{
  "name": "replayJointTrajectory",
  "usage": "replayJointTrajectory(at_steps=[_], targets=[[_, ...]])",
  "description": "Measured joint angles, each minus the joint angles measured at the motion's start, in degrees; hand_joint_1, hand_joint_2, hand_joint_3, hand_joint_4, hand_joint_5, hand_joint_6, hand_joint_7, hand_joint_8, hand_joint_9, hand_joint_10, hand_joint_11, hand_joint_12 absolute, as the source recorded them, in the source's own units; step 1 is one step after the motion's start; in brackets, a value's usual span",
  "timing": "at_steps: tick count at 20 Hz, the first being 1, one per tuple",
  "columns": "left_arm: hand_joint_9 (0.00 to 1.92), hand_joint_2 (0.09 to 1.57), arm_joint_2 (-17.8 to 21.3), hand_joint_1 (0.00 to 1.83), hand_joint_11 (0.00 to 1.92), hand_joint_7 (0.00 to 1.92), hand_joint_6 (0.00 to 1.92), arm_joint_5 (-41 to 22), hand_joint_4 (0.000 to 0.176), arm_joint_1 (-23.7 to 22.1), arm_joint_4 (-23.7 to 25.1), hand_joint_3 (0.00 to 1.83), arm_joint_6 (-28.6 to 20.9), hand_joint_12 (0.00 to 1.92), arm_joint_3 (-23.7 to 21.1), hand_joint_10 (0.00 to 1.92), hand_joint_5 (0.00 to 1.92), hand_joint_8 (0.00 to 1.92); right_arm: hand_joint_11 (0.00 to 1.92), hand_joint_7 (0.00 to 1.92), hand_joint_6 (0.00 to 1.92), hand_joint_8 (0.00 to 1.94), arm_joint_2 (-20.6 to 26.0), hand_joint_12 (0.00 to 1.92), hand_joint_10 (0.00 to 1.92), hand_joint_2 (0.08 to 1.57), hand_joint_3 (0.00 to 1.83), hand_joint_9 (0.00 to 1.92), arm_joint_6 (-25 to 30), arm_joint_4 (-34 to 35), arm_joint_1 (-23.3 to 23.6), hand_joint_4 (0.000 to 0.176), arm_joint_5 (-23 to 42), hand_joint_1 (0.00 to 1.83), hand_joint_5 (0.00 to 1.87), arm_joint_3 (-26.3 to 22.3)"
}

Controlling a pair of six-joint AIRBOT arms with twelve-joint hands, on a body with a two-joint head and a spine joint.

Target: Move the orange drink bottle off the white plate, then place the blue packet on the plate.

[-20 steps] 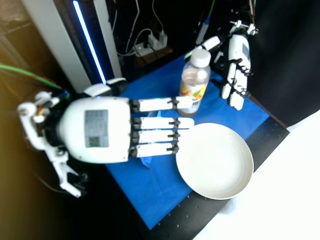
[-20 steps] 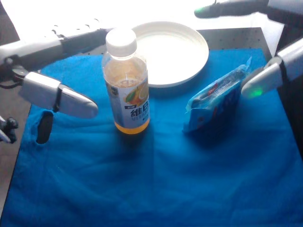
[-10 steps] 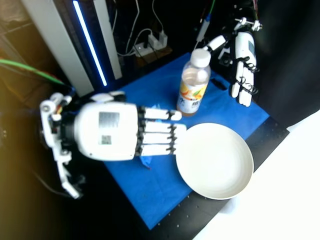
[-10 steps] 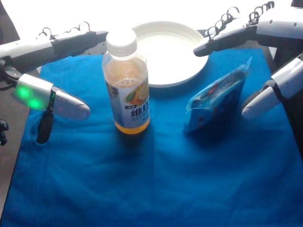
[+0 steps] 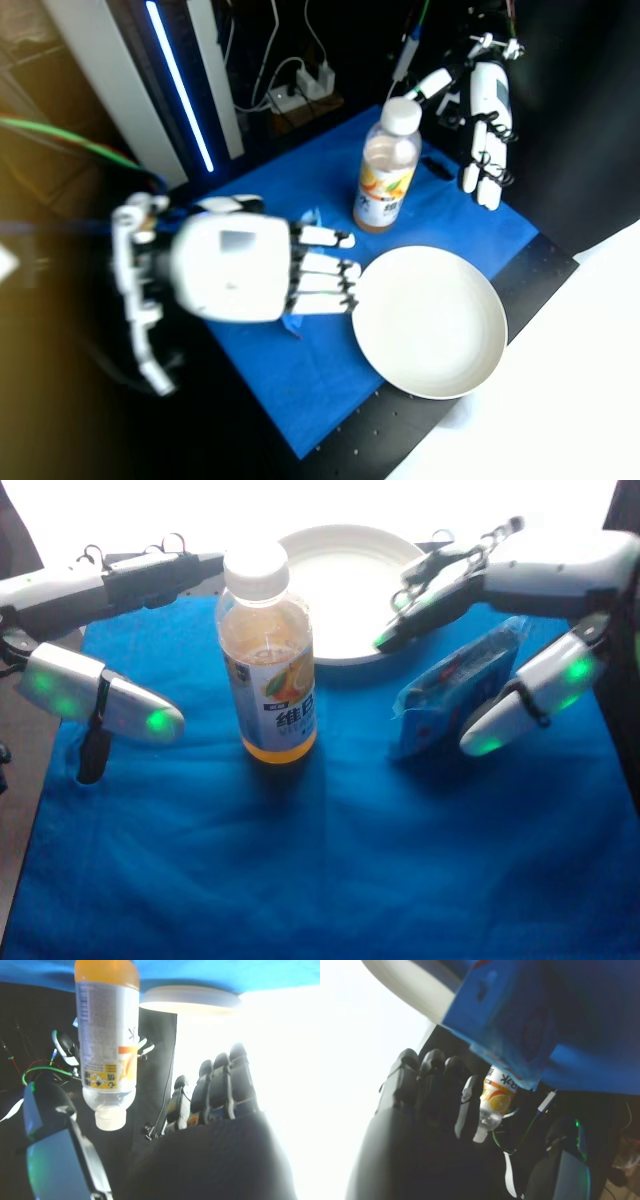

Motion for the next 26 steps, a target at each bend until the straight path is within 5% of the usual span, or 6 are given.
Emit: replayJointTrajectory(at_steps=[7, 16, 17, 18, 20, 26], targets=[[0.03, 0.68, 0.0, 0.68, 0.07, 0.00, 0.00, -0.4, 0.176, 0.0, 0.0, 0.00, -0.1, 0.03, -0.1, 0.00, 0.00, 0.00, 0.03, 0.61, 0.00, 0.01, -0.9, 0.42, 0.01, 0.89, 0.01, 0.52, 0.0, 0.1, -1.2, 0.130, -1.2, 0.92, 0.63, 1.0], [0.05, 0.70, 0.3, 0.68, 0.07, 0.00, 0.00, -0.6, 0.176, 0.0, 0.2, 0.01, -1.2, 0.03, -0.1, 0.01, 0.00, 0.00, 0.32, 0.90, 0.01, 0.01, -1.4, 1.00, 0.05, 1.01, 0.00, 0.74, 0.0, 0.3, -1.5, 0.000, -1.5, 1.30, 0.92, 1.5], [0.05, 0.70, 0.3, 0.67, 0.09, 0.00, 0.00, -0.6, 0.176, 0.0, 0.1, 0.01, -1.2, 0.04, -0.1, 0.01, 0.00, 0.00, 0.51, 1.01, 0.71, 0.75, -1.4, 0.95, 0.10, 1.09, 0.00, 0.91, 0.0, 0.5, -1.5, 0.007, -1.6, 1.24, 0.98, 1.5], [0.05, 0.71, 0.3, 0.67, 0.09, 0.00, 0.00, -0.6, 0.176, 0.0, 0.2, 0.01, -1.2, 0.04, -0.1, 0.01, 0.00, 0.00, 0.55, 0.98, 0.98, 0.95, -1.6, 1.00, 1.13, 1.16, 0.00, 0.83, 0.0, 0.8, -1.8, 0.000, -1.5, 1.33, 0.89, 1.7], [0.03, 0.71, 0.5, 0.68, 0.05, 0.00, 0.00, -0.6, 0.176, 0.0, 0.1, 0.01, -1.2, 0.02, -0.1, 0.00, 0.00, 0.00, 0.53, 0.89, 1.03, 1.19, -2.0, 1.35, 1.50, 1.18, 0.00, 0.75, 0.3, 1.4, -2.2, 0.000, -1.6, 1.35, 0.82, 2.5], [0.02, 0.73, 1.1, 0.68, 0.06, 0.00, 0.00, 0.0, 0.176, 0.4, -0.5, 0.00, -1.2, 0.02, 0.1, 0.01, 0.00, 0.00, 0.65, 1.00, 0.89, 0.99, -2.1, 1.41, 1.25, 1.12, 0.00, 0.95, 0.1, 4.1, -2.2, 0.000, -1.6, 1.36, 0.88, 3.6]])
